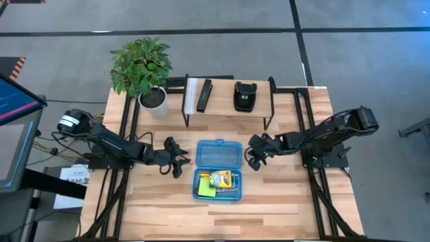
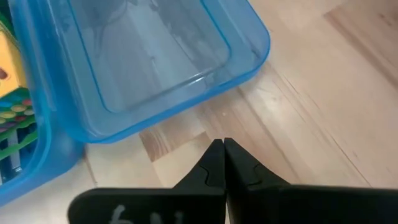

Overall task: Pack school essentials
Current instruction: Close the supply box

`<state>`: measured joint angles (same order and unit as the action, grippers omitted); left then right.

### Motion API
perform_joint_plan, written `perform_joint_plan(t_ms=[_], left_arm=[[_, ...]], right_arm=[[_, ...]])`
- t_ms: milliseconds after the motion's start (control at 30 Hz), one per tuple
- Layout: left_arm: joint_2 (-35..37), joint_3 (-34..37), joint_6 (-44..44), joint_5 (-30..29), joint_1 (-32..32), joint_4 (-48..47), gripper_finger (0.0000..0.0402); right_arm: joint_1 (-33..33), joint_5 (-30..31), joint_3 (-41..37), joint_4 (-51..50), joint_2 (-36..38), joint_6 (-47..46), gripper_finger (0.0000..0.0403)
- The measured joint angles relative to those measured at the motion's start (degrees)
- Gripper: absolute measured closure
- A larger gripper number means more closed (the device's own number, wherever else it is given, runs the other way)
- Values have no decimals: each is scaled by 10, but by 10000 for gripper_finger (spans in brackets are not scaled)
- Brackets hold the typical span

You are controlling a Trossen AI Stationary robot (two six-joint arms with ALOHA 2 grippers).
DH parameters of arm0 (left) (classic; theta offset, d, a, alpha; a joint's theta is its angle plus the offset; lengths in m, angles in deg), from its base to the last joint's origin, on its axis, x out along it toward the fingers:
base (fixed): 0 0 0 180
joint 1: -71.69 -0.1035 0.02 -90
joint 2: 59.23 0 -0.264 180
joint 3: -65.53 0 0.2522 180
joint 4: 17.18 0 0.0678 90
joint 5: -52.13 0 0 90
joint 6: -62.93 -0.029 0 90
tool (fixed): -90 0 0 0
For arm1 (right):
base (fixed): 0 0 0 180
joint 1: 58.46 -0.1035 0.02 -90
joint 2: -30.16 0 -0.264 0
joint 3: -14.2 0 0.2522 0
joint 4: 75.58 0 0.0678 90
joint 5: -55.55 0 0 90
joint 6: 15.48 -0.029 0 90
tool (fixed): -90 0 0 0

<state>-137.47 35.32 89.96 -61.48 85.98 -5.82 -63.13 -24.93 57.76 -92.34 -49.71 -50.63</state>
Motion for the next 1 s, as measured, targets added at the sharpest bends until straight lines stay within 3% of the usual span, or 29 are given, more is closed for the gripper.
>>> perform_joint_plan(t_ms=[333,1000], left_arm=[[-34,0,0,24,-27,3,233],[-34,0,0,24,-28,4,233]], right_arm=[[5,11,0,0,0,1,394],[19,11,0,23,0,28,394]])
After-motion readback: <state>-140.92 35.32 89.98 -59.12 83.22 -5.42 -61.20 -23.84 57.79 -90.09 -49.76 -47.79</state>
